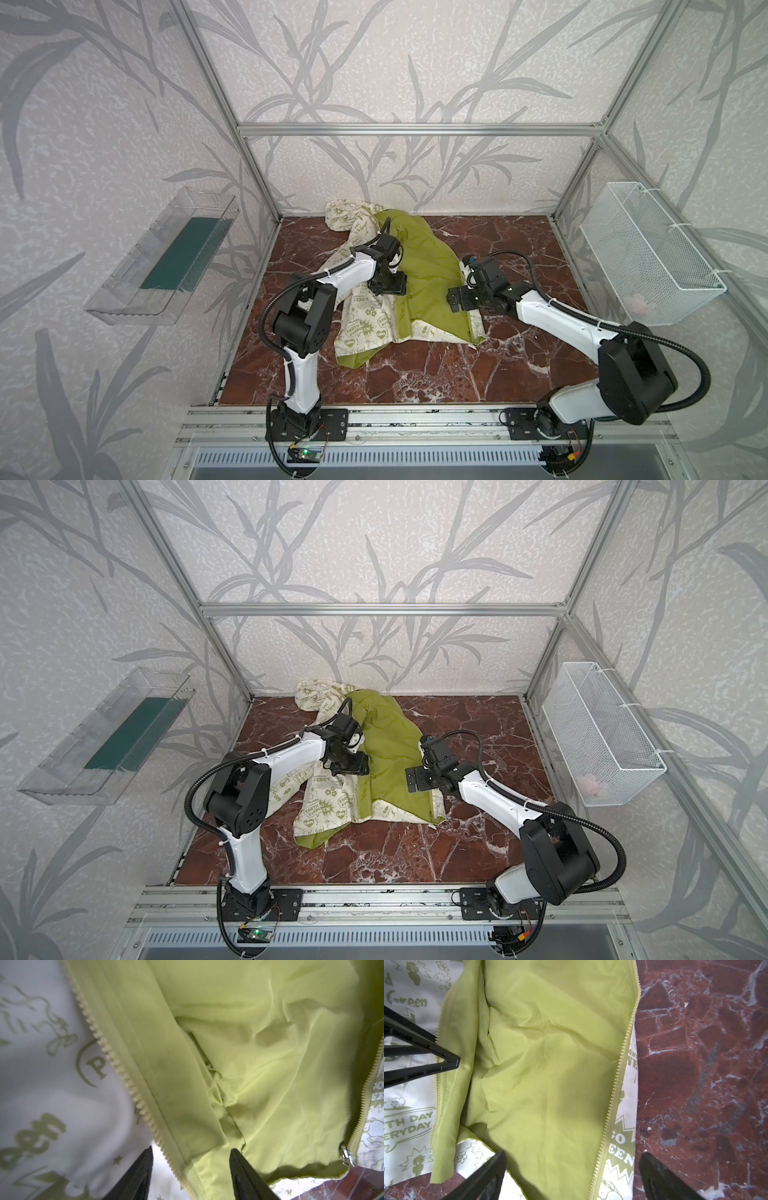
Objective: Zip up the jacket
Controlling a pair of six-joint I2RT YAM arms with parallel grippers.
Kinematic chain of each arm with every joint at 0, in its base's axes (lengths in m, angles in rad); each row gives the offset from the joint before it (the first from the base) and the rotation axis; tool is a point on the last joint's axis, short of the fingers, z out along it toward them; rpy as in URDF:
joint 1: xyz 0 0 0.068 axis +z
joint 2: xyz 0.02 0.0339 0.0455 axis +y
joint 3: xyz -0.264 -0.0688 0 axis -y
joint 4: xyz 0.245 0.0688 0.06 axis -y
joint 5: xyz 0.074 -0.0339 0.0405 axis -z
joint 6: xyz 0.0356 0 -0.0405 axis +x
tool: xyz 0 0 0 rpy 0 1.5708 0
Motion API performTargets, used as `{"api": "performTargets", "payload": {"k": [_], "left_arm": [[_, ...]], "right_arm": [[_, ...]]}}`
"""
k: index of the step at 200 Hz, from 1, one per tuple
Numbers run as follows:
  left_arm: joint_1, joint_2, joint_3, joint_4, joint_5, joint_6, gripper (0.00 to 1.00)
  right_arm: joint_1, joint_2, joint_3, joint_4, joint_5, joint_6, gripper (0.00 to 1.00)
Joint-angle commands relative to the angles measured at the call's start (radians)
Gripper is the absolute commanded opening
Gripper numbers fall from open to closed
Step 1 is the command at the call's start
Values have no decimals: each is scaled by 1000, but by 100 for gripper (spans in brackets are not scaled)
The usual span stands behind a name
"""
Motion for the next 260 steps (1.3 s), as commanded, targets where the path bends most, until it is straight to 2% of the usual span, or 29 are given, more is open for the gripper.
{"api": "performTargets", "payload": {"k": [1,16,30,77,105,133,151,173,200,233,260], "left_arm": [[-4,-11,4,33,74,-7,38],[-7,-28,16,29,89,-18,24],[-13,-39,38,12,99,-24,17],[-68,-10,100,-4,243,-85,16],[-114,45,141,36,280,-135,25],[-141,98,194,63,312,-167,45],[-141,103,212,63,312,-169,48],[-139,86,228,26,275,-142,50],[-114,51,223,-27,231,-136,52],[-44,-30,126,-3,216,-182,52],[15,-81,33,23,232,-200,53]], "right_arm": [[6,-21,8,-17,2,-3,99],[6,-28,6,-20,8,-4,99],[6,-36,-2,-17,13,-5,99],[7,-55,-25,-19,29,-1,99],[7,-86,-49,-23,38,3,99],[5,-114,-74,-36,37,4,99],[6,-127,-94,-36,17,9,99],[7,-134,-117,-1,-62,18,99],[6,-87,-101,20,-225,41,99],[7,27,-53,39,-427,83,93],[10,112,-13,61,-506,110,90]]}}
